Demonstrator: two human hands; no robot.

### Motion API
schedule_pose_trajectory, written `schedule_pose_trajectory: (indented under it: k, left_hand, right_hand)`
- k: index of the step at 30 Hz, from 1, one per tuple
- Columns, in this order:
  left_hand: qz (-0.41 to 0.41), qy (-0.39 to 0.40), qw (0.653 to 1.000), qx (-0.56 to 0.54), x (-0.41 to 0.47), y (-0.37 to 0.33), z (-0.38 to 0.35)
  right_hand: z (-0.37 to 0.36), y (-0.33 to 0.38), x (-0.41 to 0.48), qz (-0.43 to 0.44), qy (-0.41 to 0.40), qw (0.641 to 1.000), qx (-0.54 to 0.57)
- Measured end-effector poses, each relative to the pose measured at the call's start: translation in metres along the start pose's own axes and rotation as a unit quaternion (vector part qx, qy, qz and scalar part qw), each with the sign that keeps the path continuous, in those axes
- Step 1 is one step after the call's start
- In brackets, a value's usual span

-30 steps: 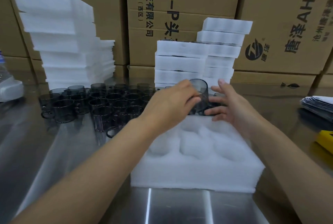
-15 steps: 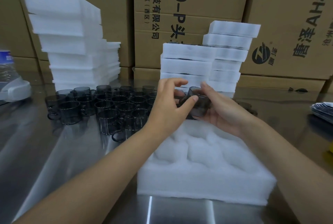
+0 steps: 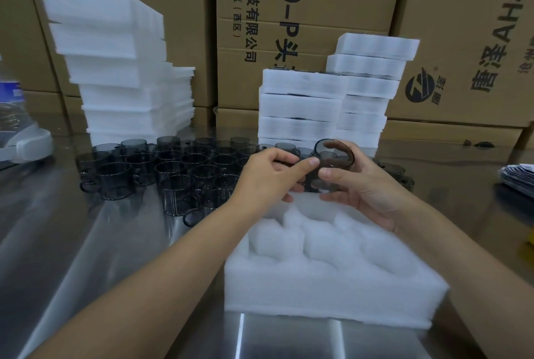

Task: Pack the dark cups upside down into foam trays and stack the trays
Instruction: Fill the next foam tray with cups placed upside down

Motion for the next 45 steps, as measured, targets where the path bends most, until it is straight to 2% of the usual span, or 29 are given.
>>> schedule_pose_trajectory:
  k: [4, 12, 22, 34, 40, 45]
  left_hand:
    - [0.012, 0.007, 1.000, -0.022, 0.000, 0.002, 0.000]
    - [0.024, 0.009, 0.997, -0.068, 0.002, 0.005, 0.002]
    - [0.014, 0.025, 0.998, -0.052, 0.002, 0.005, 0.002]
    - [-0.014, 0.087, 0.996, 0.009, 0.002, 0.005, -0.004]
    - [0.003, 0.058, 0.998, -0.034, 0.000, 0.002, -0.003]
    - [0.020, 0.022, 0.996, -0.079, 0.000, 0.002, 0.002]
  right_hand:
    - [0.002, 0.000, 0.001, 0.009, 0.001, 1.000, -0.020]
    - [-0.002, -0.004, 0.002, 0.008, 0.007, 0.999, 0.041]
    - [-0.003, -0.001, 0.000, 0.015, -0.003, 0.999, 0.030]
    - [-0.002, 0.001, -0.004, -0.005, -0.047, 0.999, -0.017]
    - [0.004, 0.002, -0.003, -0.008, -0.076, 0.997, -0.001]
    - [0.001, 0.007, -0.004, -0.007, -0.059, 0.998, -0.002]
Point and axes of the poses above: each hand's wrist, its own x-axis towards the middle knuckle, its own z-axis out of the back of the hand, y = z × x, the point moved 7 cm from there along x, towards the middle knuckle, and after that the axes turned 13 degrees about -x, right-handed, at the moved point
